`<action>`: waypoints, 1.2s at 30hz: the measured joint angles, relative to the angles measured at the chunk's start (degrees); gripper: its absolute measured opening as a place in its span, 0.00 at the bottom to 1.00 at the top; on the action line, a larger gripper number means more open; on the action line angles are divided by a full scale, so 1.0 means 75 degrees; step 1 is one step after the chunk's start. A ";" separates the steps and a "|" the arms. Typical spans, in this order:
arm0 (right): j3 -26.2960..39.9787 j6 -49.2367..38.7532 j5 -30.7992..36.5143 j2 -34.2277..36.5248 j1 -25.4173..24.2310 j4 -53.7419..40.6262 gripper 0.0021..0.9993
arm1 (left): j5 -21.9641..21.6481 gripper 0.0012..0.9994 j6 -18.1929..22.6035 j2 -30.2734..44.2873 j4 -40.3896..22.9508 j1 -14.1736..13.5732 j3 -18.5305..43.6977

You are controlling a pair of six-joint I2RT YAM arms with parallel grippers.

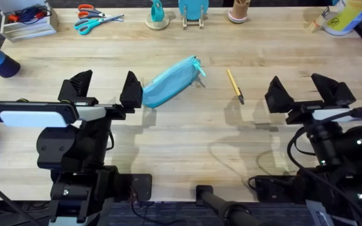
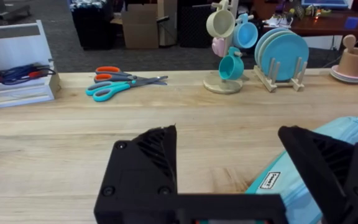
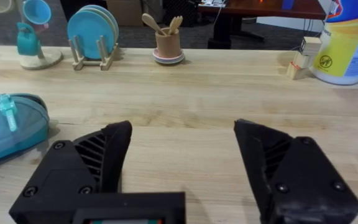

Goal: Unzip the bag, pick up the pens from the table one at a time and place them inside, then zip the bag closed.

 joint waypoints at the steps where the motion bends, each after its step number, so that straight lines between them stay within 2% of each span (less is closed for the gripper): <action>1: 0.0000 0.0000 0.0000 0.0000 0.0000 0.0000 1.00 | 0.0000 1.00 0.0000 0.0000 0.0000 0.0000 0.0000; 19: 0.0037 0.0000 -0.0012 0.0000 0.0000 -0.0150 1.00 | 0.0000 0.99 0.0000 -0.0003 -0.0017 -0.0003 0.0014; 23: 0.0569 0.0000 -0.0055 0.0084 0.0003 -0.1321 1.00 | 0.0000 0.99 0.0000 0.0003 -0.0410 0.0000 0.0302; 27: 0.1338 0.0000 -0.0087 0.0628 0.0006 -0.2583 1.00 | 0.0000 0.99 0.0001 0.0315 -0.1184 -0.0003 0.1243; 32: 0.2593 0.0056 -0.0090 0.1803 0.0006 -0.2695 1.00 | 0.0013 0.99 0.0018 0.1203 -0.2371 -0.0001 0.2809; 36: 0.3752 0.0261 -0.0152 0.3003 0.0006 -0.2871 1.00 | 0.0413 0.99 0.0416 0.2149 -0.3373 0.0000 0.4024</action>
